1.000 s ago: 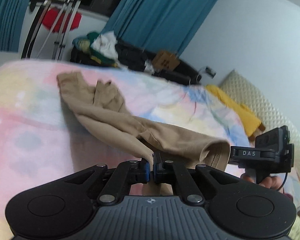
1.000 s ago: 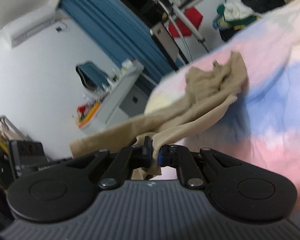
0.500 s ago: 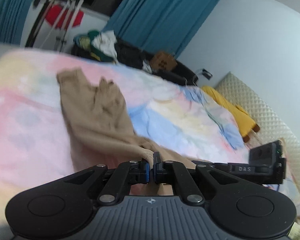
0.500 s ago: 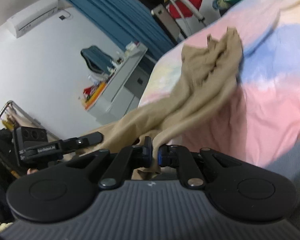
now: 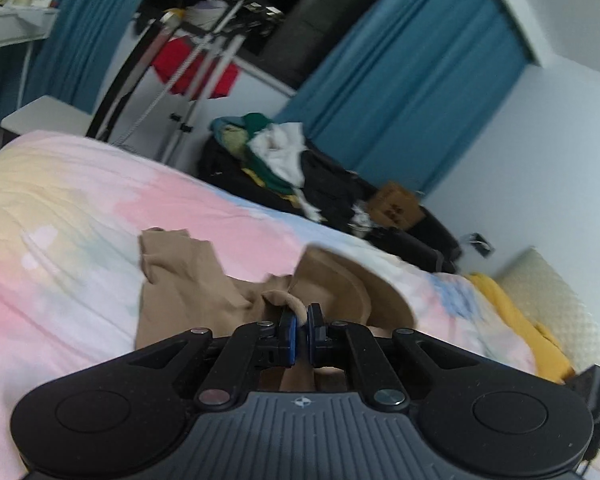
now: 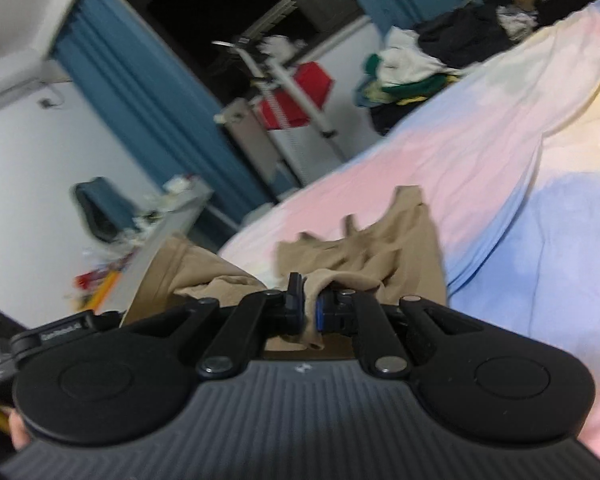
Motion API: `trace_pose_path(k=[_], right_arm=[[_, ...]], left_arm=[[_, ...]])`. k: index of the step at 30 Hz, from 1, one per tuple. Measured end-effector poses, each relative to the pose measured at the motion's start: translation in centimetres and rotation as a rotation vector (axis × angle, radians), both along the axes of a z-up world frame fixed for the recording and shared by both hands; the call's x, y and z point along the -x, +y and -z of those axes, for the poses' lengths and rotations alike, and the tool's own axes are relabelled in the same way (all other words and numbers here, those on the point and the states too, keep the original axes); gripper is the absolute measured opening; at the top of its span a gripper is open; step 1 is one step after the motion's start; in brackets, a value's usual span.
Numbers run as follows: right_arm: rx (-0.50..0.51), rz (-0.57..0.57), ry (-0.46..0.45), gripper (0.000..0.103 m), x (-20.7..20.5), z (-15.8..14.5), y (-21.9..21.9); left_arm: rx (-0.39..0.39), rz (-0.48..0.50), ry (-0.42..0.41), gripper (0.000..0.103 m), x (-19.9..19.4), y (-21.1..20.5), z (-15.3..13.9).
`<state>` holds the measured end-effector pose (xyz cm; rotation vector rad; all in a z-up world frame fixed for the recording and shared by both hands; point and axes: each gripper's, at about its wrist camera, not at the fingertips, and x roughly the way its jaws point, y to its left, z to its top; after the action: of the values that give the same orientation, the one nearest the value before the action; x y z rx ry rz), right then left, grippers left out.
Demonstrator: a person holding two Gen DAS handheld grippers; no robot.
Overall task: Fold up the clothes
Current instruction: 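Fold the hem end toward the collar with the left gripper while the right gripper holds the strip, then open both grippers and release the folded tan T-shirt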
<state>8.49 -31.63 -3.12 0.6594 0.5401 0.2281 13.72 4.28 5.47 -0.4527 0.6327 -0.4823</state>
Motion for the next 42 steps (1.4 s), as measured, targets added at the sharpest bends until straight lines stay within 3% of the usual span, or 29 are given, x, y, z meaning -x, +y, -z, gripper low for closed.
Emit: trace_pose_path(k=[10, 15, 18, 23, 28, 31, 36, 42], right_arm=[[0.144, 0.02, 0.159, 0.009, -9.5, 9.1, 0.9], [0.151, -0.015, 0.21, 0.01, -11.4, 11.2, 1.0], [0.158, -0.027, 0.211, 0.01, -11.5, 11.1, 1.0], [0.193, -0.047, 0.195, 0.018, -10.5, 9.8, 1.4], [0.243, -0.088, 0.16, 0.064, -8.4, 7.6, 1.9], [0.306, -0.085, 0.108, 0.066, -6.2, 6.1, 2.4], [0.337, -0.092, 0.031, 0.065, -1.4, 3.9, 3.0], [0.344, -0.068, -0.024, 0.065, 3.6, 2.5, 3.5]], left_arm=[[-0.181, -0.017, 0.071, 0.005, -9.2, -1.9, 10.0], [-0.242, 0.014, 0.077, 0.006, -10.2, -2.4, 12.1], [-0.277, 0.02, 0.06, 0.012, -9.9, -3.0, 11.8], [-0.336, -0.018, 0.03, 0.046, -7.8, -3.1, 9.6], [-0.383, -0.068, -0.027, 0.068, -3.5, -3.1, 6.8], [-0.439, -0.053, -0.093, 0.08, 0.1, -3.4, 5.4], [-0.441, -0.026, -0.125, 0.082, 4.8, -3.2, 3.5], [-0.427, -0.016, -0.181, 0.093, 10.3, -3.1, 2.1]])
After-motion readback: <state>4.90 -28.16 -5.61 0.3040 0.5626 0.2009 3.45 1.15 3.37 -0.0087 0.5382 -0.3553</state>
